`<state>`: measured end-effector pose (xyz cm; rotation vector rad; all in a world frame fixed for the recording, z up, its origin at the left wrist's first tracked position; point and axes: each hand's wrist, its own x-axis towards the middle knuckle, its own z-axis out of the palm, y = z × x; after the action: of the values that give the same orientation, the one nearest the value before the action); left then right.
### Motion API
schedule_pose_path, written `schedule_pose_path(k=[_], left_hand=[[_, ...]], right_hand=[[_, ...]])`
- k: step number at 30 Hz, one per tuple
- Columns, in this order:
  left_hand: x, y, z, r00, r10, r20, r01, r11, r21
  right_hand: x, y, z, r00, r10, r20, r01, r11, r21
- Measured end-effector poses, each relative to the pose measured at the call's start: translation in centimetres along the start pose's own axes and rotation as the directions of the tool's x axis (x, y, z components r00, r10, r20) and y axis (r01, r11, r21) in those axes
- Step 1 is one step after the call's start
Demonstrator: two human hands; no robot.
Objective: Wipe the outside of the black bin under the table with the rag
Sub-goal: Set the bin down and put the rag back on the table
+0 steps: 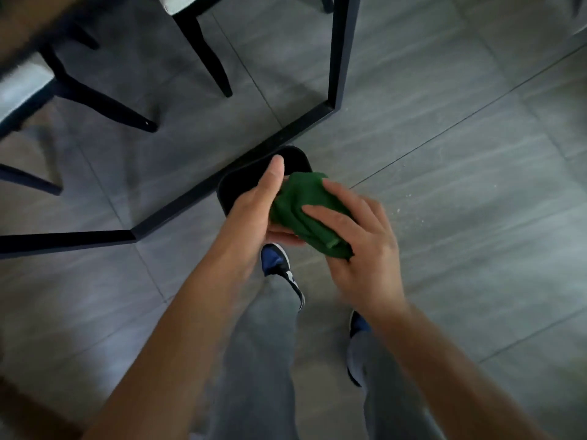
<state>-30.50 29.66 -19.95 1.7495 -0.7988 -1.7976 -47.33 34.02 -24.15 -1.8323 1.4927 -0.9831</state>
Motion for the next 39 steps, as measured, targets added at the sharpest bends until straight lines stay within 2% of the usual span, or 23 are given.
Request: schedule_pose_path(k=[3, 5, 7, 9, 11, 14, 16, 18, 20, 23, 25, 27, 29, 31, 33, 37, 39], left_hand=[[-2.6, 2.5, 0.4, 0.991, 0.037, -0.130, -0.041, 0.999, -0.027], [-4.5, 4.2, 0.2, 0.980, 0.083, -0.182, -0.092, 0.995, -0.045], [-6.7, 6.5, -0.5, 0.966, 0.156, -0.209, -0.170, 0.984, -0.053], [-9.2, 9.2, -1.6, 0.950, 0.235, -0.204, -0.255, 0.964, -0.073], [-11.6, 12.0, -2.7, 0.916, 0.354, -0.189, -0.367, 0.929, -0.040], [-13.7, 15.4, -4.4, 0.878, 0.464, -0.122, -0.470, 0.883, -0.023], [-13.7, 16.5, -5.7, 0.878, 0.467, -0.102, -0.474, 0.878, -0.060], [-13.3, 17.3, -7.5, 0.879, 0.461, -0.122, -0.472, 0.878, -0.083], [-13.2, 18.4, -9.5, 0.863, 0.478, -0.164, -0.493, 0.867, -0.070], [-12.9, 19.9, -13.3, 0.861, 0.456, -0.225, -0.481, 0.874, -0.068], [-12.5, 20.6, -15.8, 0.880, 0.416, -0.230, -0.448, 0.888, -0.105], [-11.9, 21.2, -18.1, 0.925, 0.330, -0.189, -0.366, 0.908, -0.204], [-11.4, 21.8, -19.9, 0.964, 0.250, -0.092, -0.266, 0.913, -0.308], [-11.2, 22.6, -21.4, 0.969, 0.242, -0.046, -0.243, 0.913, -0.326], [-10.8, 23.7, -23.0, 0.962, 0.263, -0.077, -0.273, 0.901, -0.336], [-9.7, 25.9, -25.4, 0.951, 0.294, -0.096, -0.309, 0.901, -0.303], [-9.3, 26.7, -26.0, 0.929, 0.336, -0.154, -0.368, 0.880, -0.300]], right_hand=[[-0.1, -3.1, -2.9, 0.992, 0.037, 0.117, -0.040, 0.999, 0.021], [0.9, -5.7, -4.7, 0.961, 0.132, 0.242, -0.177, 0.969, 0.173], [2.6, -8.8, -6.6, 0.910, 0.211, 0.358, -0.341, 0.871, 0.354], [4.2, -11.4, -8.3, 0.862, 0.266, 0.431, -0.456, 0.779, 0.430], [5.7, -12.6, -9.3, 0.820, 0.338, 0.462, -0.558, 0.654, 0.511], [8.3, -14.1, -9.3, 0.701, 0.432, 0.567, -0.707, 0.319, 0.632], [10.2, -15.6, -8.4, 0.659, 0.363, 0.659, -0.741, 0.158, 0.653], [12.0, -17.7, -6.9, 0.651, 0.319, 0.689, -0.739, 0.062, 0.670], [13.8, -19.7, -5.4, 0.671, 0.365, 0.645, -0.712, 0.073, 0.698], [17.0, -22.5, -3.8, 0.729, 0.464, 0.503, -0.652, 0.248, 0.717], [18.9, -24.3, -3.0, 0.789, 0.430, 0.439, -0.600, 0.382, 0.703], [20.9, -26.2, -2.3, 0.835, 0.351, 0.424, -0.548, 0.447, 0.708], [22.7, -28.0, -1.6, 0.843, 0.305, 0.442, -0.537, 0.438, 0.721], [24.4, -29.3, -1.0, 0.832, 0.282, 0.477, -0.554, 0.412, 0.723], [26.5, -30.1, -0.5, 0.811, 0.254, 0.528, -0.584, 0.418, 0.696], [31.0, -30.8, 1.4, 0.785, 0.243, 0.571, -0.603, 0.514, 0.610], [32.4, -30.3, 2.6, 0.762, 0.296, 0.576, -0.641, 0.468, 0.608]])
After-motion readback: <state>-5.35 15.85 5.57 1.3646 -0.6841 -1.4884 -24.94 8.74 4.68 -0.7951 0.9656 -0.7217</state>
